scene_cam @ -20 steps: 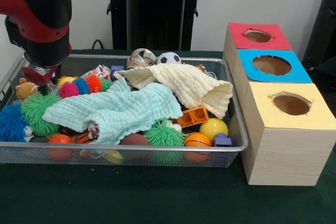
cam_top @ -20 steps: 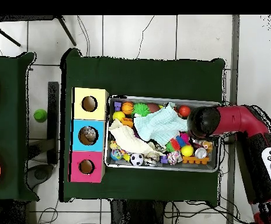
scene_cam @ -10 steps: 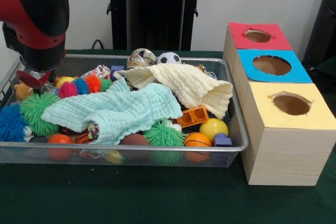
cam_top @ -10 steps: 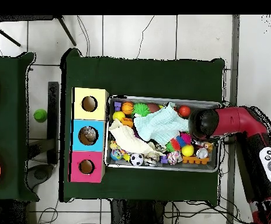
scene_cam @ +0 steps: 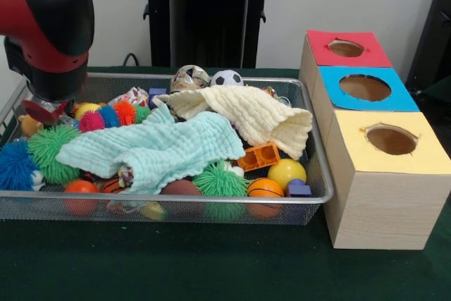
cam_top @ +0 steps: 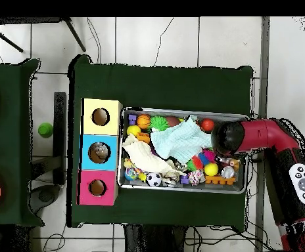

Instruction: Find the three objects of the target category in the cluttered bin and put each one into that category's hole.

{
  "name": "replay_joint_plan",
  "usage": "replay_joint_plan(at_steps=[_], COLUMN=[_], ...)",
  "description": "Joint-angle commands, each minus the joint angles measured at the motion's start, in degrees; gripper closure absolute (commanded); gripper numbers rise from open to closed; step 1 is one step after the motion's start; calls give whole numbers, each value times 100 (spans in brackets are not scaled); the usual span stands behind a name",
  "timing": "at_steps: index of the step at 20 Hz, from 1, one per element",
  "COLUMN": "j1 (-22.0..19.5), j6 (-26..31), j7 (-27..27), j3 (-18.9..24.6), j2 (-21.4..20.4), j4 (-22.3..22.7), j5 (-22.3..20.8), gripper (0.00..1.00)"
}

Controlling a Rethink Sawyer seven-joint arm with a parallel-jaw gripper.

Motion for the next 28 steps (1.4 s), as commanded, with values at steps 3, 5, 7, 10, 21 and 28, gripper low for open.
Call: replay_joint_plan(at_steps=[3, 5, 7, 10, 21, 28], j1=[-1, 21, 63, 66, 18, -150], j6=[165, 266, 359, 452, 579, 672], j7=[-1409, -1410, -1379, -1448, -1587, -1813], j3=[-213, -197, -195, -207, -172, 1], j2=[326, 327, 330, 330, 378, 8], j4=[-195, -182, -179, -196, -211, 5], j5=[-122, -46, 4, 26, 223, 525], gripper=[0, 0, 0, 100, 100, 100])
